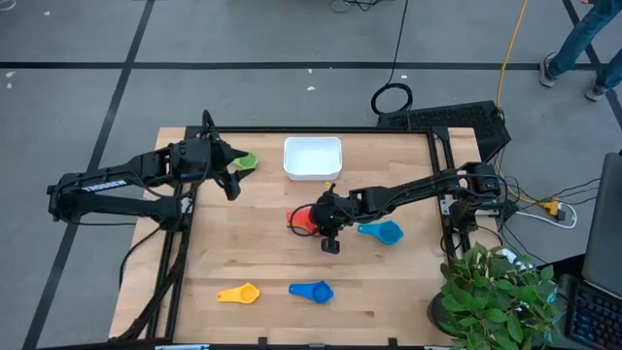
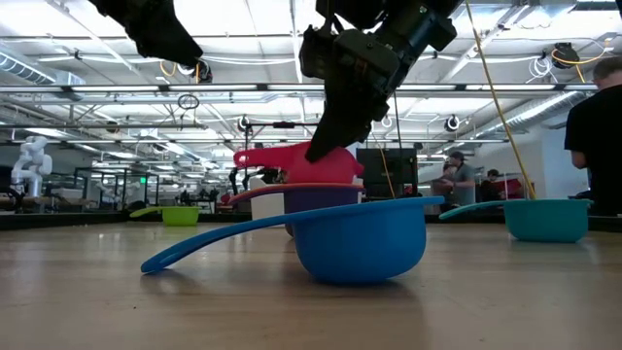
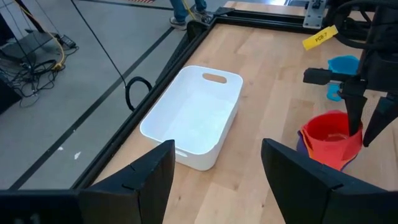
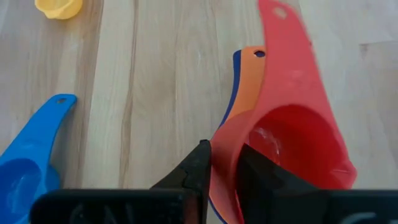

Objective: Nest measuring cups in basket
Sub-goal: Stack the red measuring cup on the orange measuring cup, then stack the light blue measuring cup on the red measuring cup

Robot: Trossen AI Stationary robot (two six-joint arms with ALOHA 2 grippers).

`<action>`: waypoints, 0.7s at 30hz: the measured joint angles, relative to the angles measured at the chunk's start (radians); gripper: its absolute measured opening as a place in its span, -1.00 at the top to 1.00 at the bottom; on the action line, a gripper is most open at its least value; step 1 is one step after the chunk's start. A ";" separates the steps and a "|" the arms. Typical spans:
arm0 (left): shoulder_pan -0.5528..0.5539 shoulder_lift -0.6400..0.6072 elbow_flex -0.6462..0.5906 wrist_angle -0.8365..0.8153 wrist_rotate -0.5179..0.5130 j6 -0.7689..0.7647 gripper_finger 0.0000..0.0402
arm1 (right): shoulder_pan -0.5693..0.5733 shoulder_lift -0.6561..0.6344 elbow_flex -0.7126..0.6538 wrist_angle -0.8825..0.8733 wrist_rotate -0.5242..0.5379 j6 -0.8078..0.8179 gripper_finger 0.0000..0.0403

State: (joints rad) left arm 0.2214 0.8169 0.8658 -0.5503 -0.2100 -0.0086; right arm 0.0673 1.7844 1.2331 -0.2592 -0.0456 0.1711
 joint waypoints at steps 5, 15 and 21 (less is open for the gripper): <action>0.000 0.000 0.000 0.000 0.000 0.000 -0.20 | 0.000 0.000 0.000 0.000 0.000 0.000 0.66; 0.000 0.000 0.000 -0.002 0.003 0.000 -0.20 | 0.000 -0.019 -0.001 -0.012 -0.003 0.000 0.41; 0.000 0.000 0.000 -0.024 0.003 0.000 -0.20 | 0.000 -0.134 -0.001 -0.157 0.056 0.000 0.35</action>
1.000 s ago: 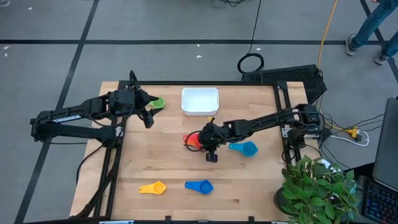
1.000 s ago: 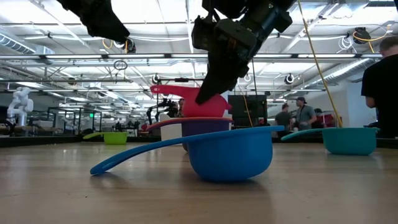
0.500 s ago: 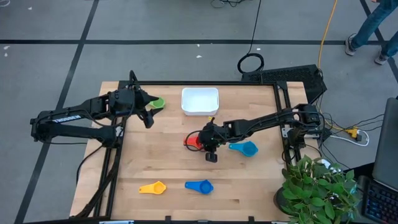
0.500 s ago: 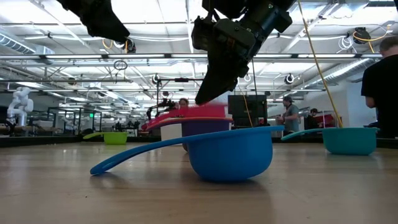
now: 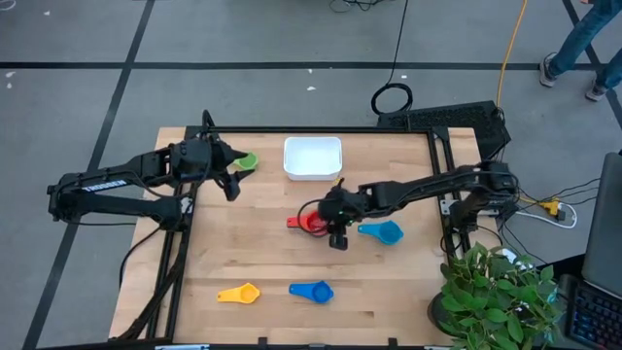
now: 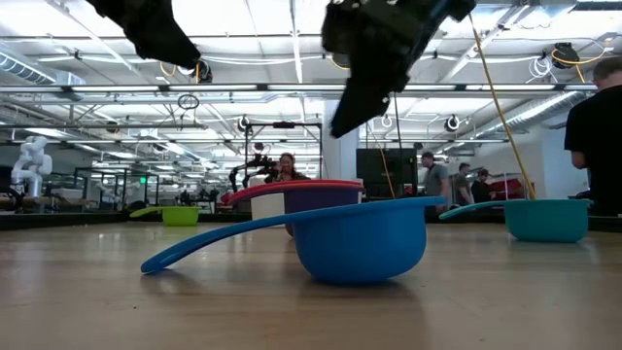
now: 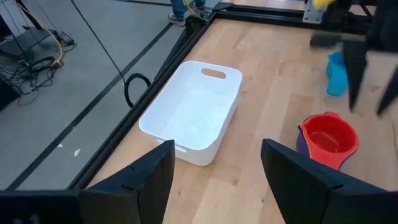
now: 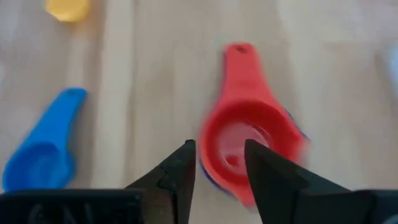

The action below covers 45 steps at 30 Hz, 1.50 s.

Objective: Nest measuring cups in basket
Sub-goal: Stack the light blue measuring cup on the red measuring cup

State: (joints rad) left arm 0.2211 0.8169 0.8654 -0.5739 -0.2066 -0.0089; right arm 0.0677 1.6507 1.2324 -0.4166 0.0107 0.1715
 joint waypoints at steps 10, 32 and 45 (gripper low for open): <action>-0.001 0.000 0.000 -0.001 0.074 -0.023 -0.20 | 0.005 -0.225 0.000 -0.312 0.098 0.088 0.34; -0.054 0.000 0.000 -0.002 0.078 -0.039 -0.20 | 0.016 -0.561 -0.565 -0.181 0.036 0.550 0.34; -0.054 0.000 0.000 -0.001 0.078 -0.042 -0.20 | 0.015 -0.565 -0.650 -0.113 0.018 0.518 0.34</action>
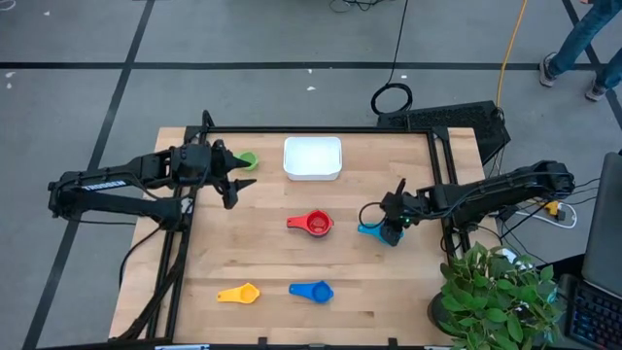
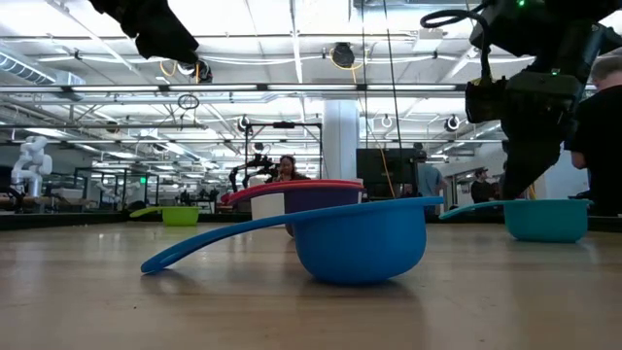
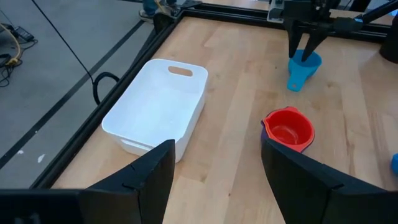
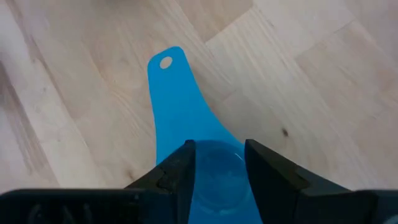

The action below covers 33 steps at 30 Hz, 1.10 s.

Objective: Nest measuring cups in basket
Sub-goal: Stack the light blue measuring cup on the red measuring cup

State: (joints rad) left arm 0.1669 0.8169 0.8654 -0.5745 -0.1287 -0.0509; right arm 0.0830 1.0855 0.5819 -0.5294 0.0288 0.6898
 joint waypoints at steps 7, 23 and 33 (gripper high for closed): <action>0.000 0.000 0.000 0.001 0.000 0.000 -0.20 | 0.000 0.000 0.000 -0.062 -0.004 -0.040 0.34; 0.000 0.000 0.000 0.004 -0.002 0.003 -0.20 | 0.000 -0.036 0.000 -0.088 -0.001 -0.046 0.34; 0.000 0.000 0.000 0.004 -0.002 0.003 -0.20 | -0.002 -0.096 0.000 -0.141 0.048 -0.029 0.34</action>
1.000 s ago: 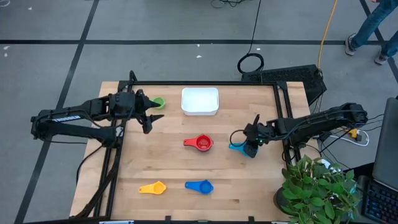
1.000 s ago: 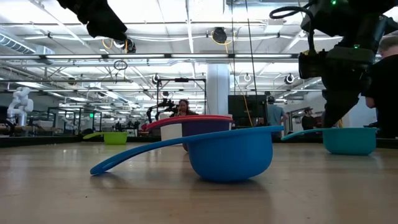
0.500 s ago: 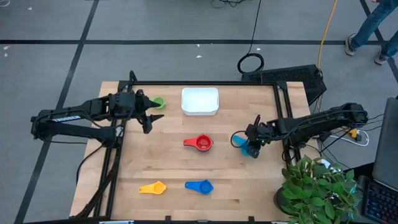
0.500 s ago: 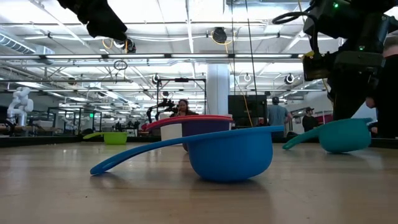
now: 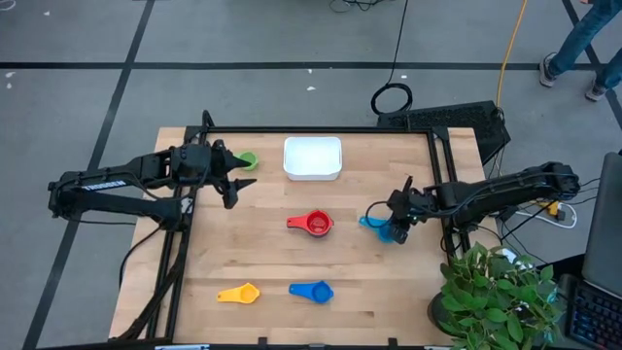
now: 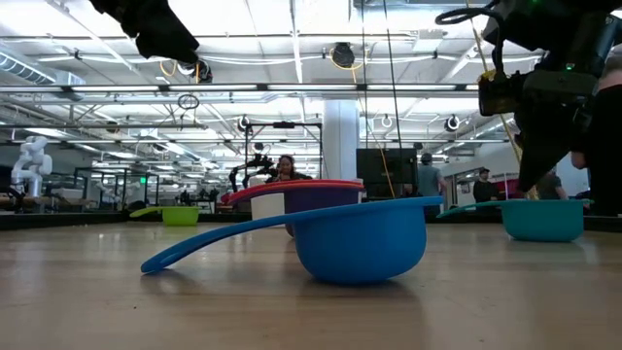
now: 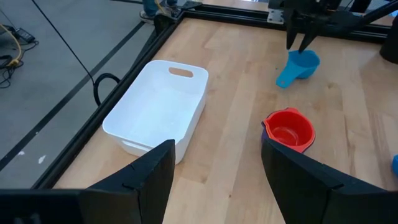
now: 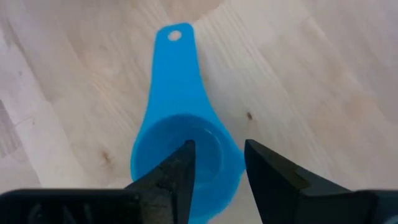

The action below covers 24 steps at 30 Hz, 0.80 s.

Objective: Nest measuring cups in basket
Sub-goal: Stack the light blue measuring cup on the red measuring cup

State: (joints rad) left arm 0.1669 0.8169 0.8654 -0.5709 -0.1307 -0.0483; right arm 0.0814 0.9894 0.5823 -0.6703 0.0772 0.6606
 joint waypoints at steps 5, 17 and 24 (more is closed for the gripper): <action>0.000 0.000 0.000 0.000 0.000 0.000 -0.20 | 0.000 -0.002 0.000 -0.081 -0.002 0.057 0.34; 0.001 0.000 0.000 0.000 0.000 -0.002 -0.20 | 0.001 0.025 -0.044 -0.037 -0.078 0.118 0.39; 0.001 0.000 0.000 -0.001 0.000 -0.006 -0.20 | 0.001 0.049 -0.086 0.029 -0.080 0.126 0.61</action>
State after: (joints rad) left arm 0.1677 0.8169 0.8654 -0.5718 -0.1307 -0.0540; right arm 0.0826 1.0382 0.4961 -0.6413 -0.0029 0.7866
